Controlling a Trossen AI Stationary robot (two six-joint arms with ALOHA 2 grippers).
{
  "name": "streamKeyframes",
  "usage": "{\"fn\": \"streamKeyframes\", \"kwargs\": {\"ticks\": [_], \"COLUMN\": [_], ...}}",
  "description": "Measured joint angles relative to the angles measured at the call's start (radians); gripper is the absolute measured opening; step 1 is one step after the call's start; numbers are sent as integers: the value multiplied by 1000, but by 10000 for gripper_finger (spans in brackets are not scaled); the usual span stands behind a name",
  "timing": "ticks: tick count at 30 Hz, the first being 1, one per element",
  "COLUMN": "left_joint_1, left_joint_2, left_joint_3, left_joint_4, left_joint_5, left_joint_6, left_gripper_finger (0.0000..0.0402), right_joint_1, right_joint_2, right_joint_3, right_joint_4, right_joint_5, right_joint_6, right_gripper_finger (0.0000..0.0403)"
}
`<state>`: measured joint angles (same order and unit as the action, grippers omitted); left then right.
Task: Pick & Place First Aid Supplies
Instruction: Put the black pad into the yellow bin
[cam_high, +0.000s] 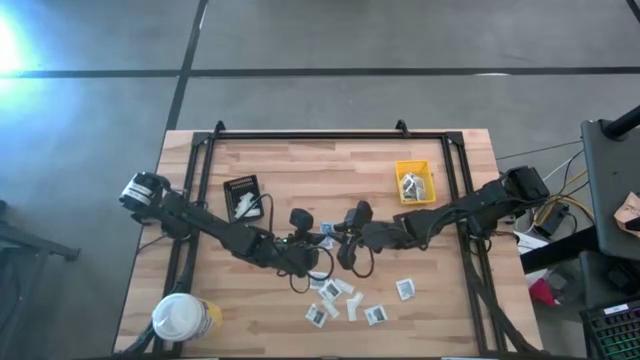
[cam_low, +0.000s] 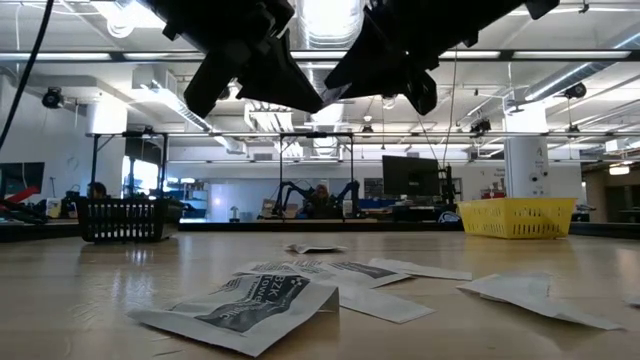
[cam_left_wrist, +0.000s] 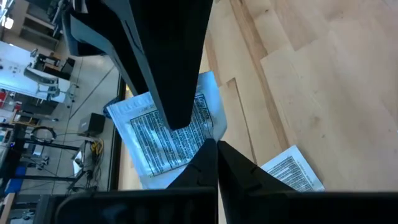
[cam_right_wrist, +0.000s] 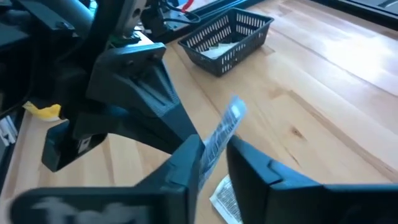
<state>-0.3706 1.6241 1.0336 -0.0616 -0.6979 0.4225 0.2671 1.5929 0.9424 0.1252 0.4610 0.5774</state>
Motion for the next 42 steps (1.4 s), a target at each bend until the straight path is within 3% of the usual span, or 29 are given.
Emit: {"fn": "streamKeyframes", "kwargs": {"ticks": [5,16,24,32,42], "left_joint_1": [0,0,0,0,0], "left_joint_2": [-1,-1,-1,-7,-11], "left_joint_3": [0,-6,-7,-7,-7], "left_joint_4": [1,5,-29,-86,-166], "left_joint_5": [0,4,50,51,51], "left_joint_6": [0,-5,-41,-250,-419], "left_gripper_finger": [0,5,75,149,158], "right_joint_1": [-2,-3,-9,-27,-40], "right_joint_2": [0,0,0,-36,-141], "right_joint_3": [0,-1,-3,-3,-4], "right_joint_4": [1,-22,-91,-301,-582], "right_joint_5": [-17,-16,27,77,192], "right_joint_6": [-6,-20,-14,-12,-11], "right_gripper_finger": [15,8,8,8,8]}}
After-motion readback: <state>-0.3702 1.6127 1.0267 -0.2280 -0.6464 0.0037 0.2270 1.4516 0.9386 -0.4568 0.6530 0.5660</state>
